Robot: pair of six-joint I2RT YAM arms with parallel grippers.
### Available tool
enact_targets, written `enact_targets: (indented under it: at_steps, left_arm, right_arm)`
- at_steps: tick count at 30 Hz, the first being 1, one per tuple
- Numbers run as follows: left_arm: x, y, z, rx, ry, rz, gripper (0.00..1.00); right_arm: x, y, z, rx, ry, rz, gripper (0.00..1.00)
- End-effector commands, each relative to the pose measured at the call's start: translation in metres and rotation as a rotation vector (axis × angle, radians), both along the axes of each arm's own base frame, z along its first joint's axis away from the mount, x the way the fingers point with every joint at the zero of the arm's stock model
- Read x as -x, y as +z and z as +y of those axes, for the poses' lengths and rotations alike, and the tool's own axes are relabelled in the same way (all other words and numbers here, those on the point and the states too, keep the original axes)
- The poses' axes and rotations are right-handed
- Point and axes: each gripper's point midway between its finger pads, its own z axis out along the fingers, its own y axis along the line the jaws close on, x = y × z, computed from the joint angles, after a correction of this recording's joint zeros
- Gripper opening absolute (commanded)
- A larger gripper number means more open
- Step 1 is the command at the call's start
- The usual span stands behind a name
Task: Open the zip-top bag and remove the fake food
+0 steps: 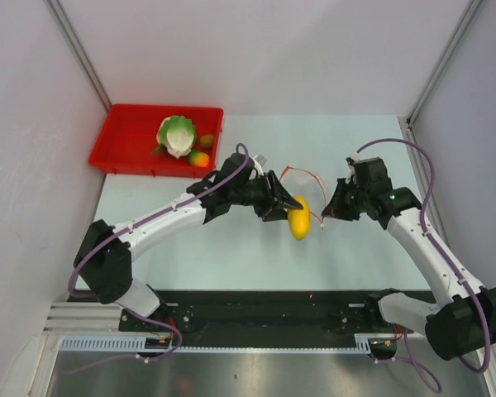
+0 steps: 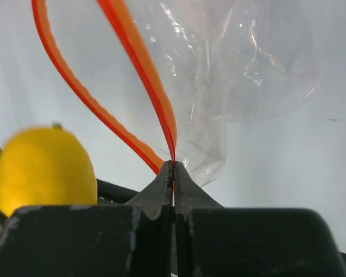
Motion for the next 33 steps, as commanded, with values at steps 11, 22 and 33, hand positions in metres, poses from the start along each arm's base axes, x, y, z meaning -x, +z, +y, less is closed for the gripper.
enact_targets:
  at_steps: [11,22,33]
  left_arm:
    - [-0.028,0.048,0.085,-0.183,0.012,-0.488,0.00]
    - [-0.224,0.011,0.286,-0.469,0.599,-0.450,0.00]
    - [-0.326,-0.065,0.448,-0.579,0.841,-0.206,0.00]
  right_arm:
    - [-0.009,0.013,-0.051,0.087,-0.126,-0.065,0.00]
    - [-0.009,0.028,-0.072,0.098,-0.195,-0.087,0.00]
    - [-0.019,0.030,-0.089,0.129,-0.262,-0.078,0.00]
